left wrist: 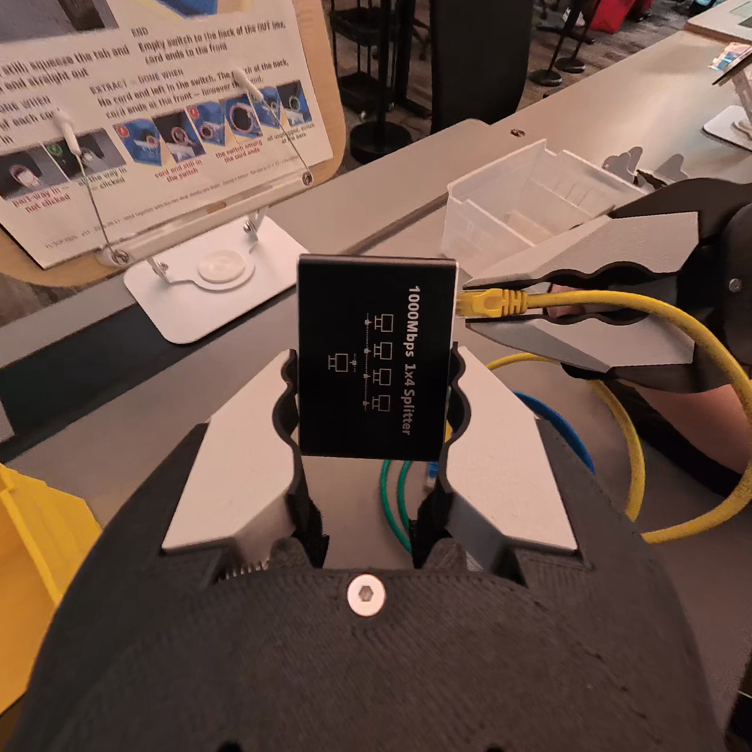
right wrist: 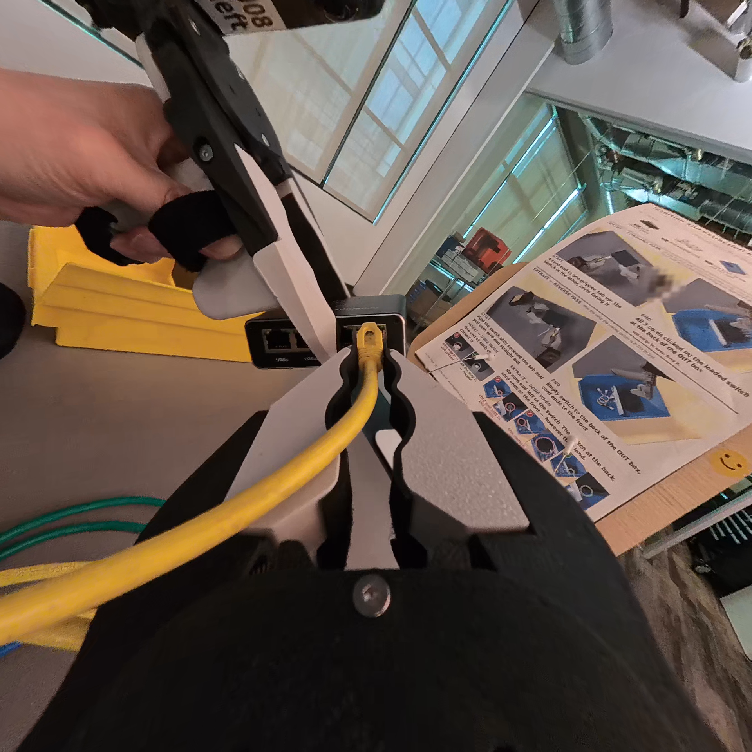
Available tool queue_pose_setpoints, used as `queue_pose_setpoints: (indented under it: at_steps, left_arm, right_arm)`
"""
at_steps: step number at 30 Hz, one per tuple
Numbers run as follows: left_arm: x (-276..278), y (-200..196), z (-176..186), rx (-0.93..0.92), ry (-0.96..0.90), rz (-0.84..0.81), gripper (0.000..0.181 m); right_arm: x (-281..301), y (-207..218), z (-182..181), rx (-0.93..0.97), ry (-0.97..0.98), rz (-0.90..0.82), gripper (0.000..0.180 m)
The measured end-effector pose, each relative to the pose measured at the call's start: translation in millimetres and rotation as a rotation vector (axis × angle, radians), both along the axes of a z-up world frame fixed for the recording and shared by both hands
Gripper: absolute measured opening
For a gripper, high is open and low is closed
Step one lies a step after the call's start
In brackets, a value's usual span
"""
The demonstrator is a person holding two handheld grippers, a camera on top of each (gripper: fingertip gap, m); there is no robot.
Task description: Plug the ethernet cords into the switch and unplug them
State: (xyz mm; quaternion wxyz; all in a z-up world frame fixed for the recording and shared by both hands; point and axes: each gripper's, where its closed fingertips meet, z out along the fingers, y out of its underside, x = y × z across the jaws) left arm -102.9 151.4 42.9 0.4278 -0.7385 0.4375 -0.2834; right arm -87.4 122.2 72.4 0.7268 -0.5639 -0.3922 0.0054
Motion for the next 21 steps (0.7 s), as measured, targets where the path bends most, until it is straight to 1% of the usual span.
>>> queue_pose_setpoints:
  at_steps: [8, 11, 16, 21]
  left_arm:
    - [2, -15, 35, 0.250, -0.065, -0.034, 0.073]
    - [2, -20, 40, 0.274, -0.080, -0.041, 0.073]
    - [7, -23, 39, 0.249, -0.112, -0.063, 0.073]
    - [6, -24, 40, 0.296, -0.086, -0.067, 0.073]
  right_arm:
    - [2, -15, 22, 0.140, 0.020, -0.006, 0.011]
    - [2, -19, 26, 0.180, 0.036, -0.011, 0.011]
    - [4, -22, 32, 0.221, 0.049, -0.040, 0.011]
    - [5, -20, 31, 0.174, 0.047, -0.018, 0.011]
